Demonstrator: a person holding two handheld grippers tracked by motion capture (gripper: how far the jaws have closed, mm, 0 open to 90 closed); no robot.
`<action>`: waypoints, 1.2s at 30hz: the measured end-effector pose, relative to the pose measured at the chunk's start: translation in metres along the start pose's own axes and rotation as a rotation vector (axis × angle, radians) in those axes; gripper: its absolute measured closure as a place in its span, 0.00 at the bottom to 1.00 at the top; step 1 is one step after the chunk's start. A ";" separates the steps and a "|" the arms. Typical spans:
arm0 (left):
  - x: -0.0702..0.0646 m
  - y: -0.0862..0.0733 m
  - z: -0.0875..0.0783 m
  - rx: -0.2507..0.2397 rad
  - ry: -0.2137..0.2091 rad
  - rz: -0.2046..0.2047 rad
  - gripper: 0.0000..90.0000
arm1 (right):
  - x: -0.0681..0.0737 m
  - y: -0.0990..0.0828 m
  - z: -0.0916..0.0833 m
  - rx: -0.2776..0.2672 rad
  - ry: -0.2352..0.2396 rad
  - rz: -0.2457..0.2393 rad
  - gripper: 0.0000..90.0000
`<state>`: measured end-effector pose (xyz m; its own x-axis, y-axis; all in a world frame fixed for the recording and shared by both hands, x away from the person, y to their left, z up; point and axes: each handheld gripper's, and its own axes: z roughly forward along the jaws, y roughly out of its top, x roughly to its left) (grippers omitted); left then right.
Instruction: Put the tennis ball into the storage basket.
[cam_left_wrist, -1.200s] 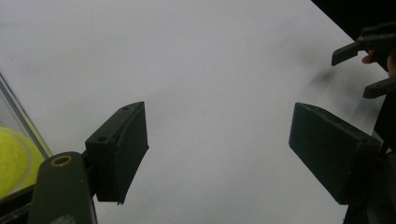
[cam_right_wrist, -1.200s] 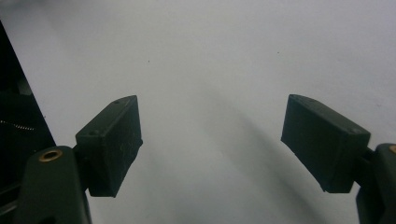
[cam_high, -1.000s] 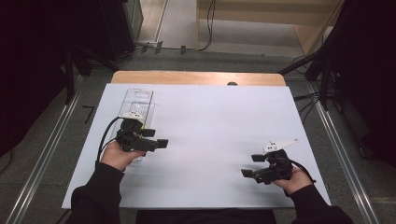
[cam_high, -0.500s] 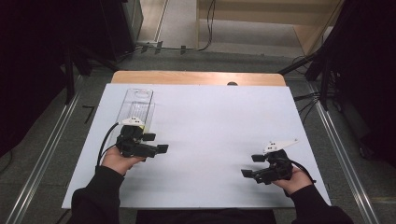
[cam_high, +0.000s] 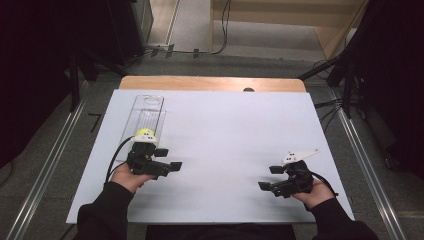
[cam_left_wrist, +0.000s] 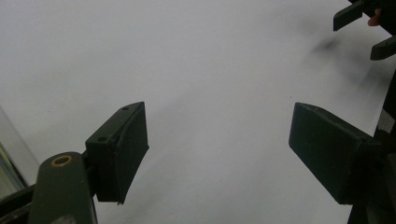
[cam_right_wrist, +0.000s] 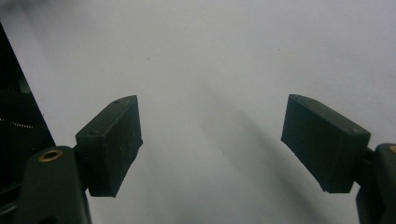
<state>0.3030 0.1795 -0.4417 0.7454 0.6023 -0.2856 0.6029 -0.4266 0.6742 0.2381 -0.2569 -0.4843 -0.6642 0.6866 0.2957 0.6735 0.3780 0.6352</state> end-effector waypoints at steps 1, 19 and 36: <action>-0.001 -0.001 0.001 -0.003 -0.002 0.000 0.23 | 0.000 0.000 0.000 0.000 0.000 0.000 0.20; -0.006 -0.020 0.002 -0.006 -0.024 0.055 0.23 | 0.000 0.000 -0.001 0.001 0.000 0.003 0.20; 0.000 -0.035 -0.006 -0.038 -0.043 0.056 0.22 | 0.000 -0.001 0.000 0.001 -0.001 0.004 0.20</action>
<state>0.2805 0.1983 -0.4612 0.7899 0.5481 -0.2751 0.5491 -0.4324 0.7152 0.2378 -0.2577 -0.4845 -0.6610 0.6890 0.2973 0.6765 0.3758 0.6333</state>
